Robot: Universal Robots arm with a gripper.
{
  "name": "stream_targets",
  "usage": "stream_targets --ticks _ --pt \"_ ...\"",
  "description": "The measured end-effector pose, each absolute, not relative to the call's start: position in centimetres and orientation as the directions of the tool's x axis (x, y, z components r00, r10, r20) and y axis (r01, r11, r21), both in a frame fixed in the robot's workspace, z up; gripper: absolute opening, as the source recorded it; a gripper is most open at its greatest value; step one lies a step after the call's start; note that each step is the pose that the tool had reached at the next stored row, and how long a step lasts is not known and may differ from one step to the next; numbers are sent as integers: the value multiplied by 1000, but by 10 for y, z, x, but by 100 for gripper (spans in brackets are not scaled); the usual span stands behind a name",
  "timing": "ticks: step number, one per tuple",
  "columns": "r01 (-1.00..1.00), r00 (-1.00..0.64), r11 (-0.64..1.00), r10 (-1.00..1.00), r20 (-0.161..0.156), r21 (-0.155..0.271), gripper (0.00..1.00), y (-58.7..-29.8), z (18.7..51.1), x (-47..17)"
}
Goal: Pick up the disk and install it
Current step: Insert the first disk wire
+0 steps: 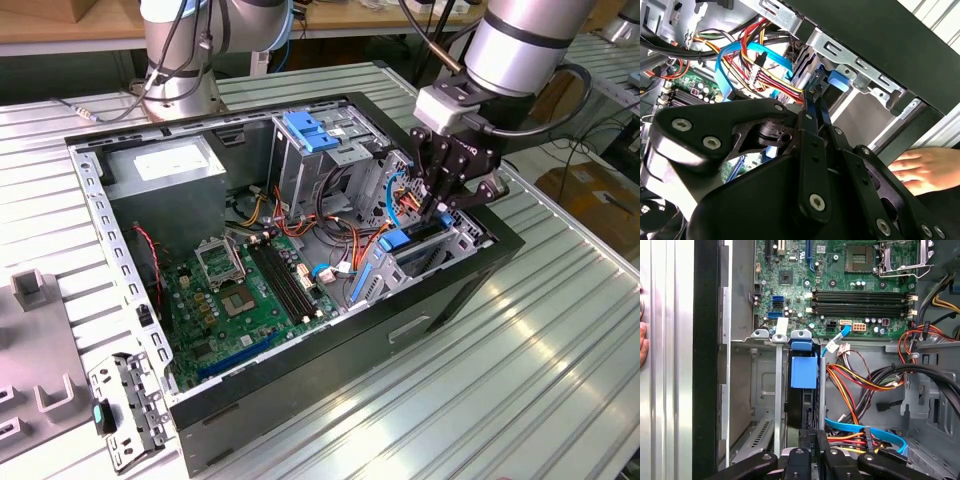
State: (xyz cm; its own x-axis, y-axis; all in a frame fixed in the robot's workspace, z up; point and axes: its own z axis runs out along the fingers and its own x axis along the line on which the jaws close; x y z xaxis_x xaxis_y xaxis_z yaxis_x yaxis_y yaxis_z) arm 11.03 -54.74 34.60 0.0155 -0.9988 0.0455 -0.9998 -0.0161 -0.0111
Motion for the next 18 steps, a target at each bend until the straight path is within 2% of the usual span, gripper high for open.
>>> stream_targets --ticks 18 --pt "-1000 14 -14 -999 46 -11 16 -547 347 110"
